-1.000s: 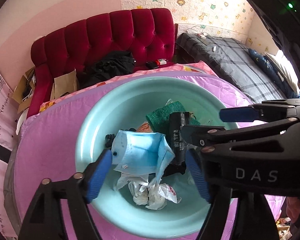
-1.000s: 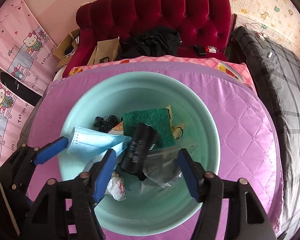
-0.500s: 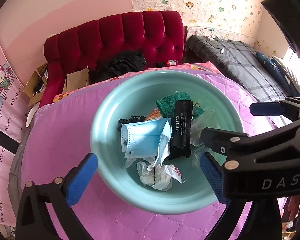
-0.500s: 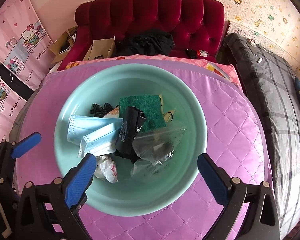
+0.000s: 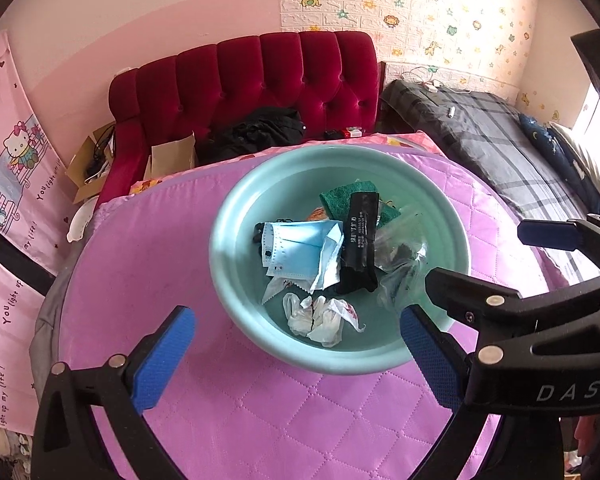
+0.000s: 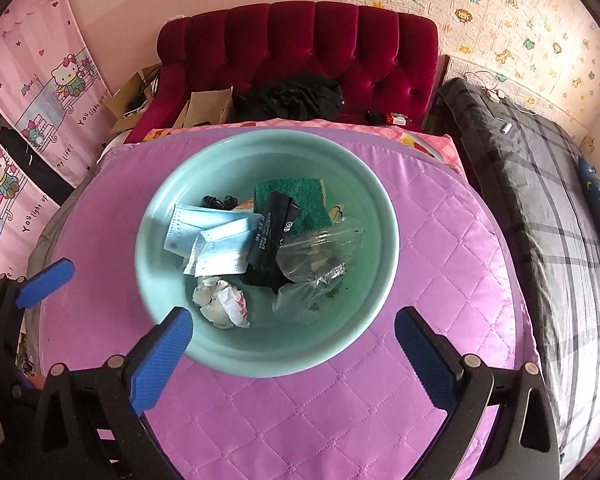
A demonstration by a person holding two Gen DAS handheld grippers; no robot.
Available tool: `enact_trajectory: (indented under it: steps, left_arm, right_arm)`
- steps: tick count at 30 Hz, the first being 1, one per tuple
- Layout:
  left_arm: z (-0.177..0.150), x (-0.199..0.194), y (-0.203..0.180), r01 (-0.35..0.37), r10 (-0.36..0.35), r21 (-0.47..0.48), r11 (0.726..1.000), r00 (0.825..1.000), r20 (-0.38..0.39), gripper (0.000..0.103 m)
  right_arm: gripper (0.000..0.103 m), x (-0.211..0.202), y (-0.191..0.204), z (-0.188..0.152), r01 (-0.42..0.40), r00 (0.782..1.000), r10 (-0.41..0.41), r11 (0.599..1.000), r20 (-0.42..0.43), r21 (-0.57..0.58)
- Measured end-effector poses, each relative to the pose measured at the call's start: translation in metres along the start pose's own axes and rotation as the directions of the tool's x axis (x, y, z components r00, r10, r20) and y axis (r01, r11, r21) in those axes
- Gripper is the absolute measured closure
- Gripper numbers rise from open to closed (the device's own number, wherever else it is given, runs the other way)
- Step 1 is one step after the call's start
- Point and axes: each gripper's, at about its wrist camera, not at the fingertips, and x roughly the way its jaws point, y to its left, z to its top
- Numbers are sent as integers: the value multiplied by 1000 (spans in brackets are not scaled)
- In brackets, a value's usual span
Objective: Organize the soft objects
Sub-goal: 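Withdraw both grippers from the basin back over the table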
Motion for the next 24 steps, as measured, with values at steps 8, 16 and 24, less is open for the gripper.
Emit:
enact_trajectory:
  steps: [8, 16, 24]
  left_arm:
    - [-16, -16, -2, 0, 0, -60, 998, 1000, -7, 0]
    - [-30, -30, -4, -28, 29, -92, 995, 1000, 10, 0]
    - [-54, -35, -9, -51, 52, -102, 994, 999, 4, 0]
  right_arm:
    - [0, -22, 3, -21, 29, 998, -30, 999, 56, 18]
    - [0, -37, 4, -40, 11, 996, -14, 999, 94, 34]
    - [0, -40, 8, -64, 13, 993, -14, 1000, 117, 5]
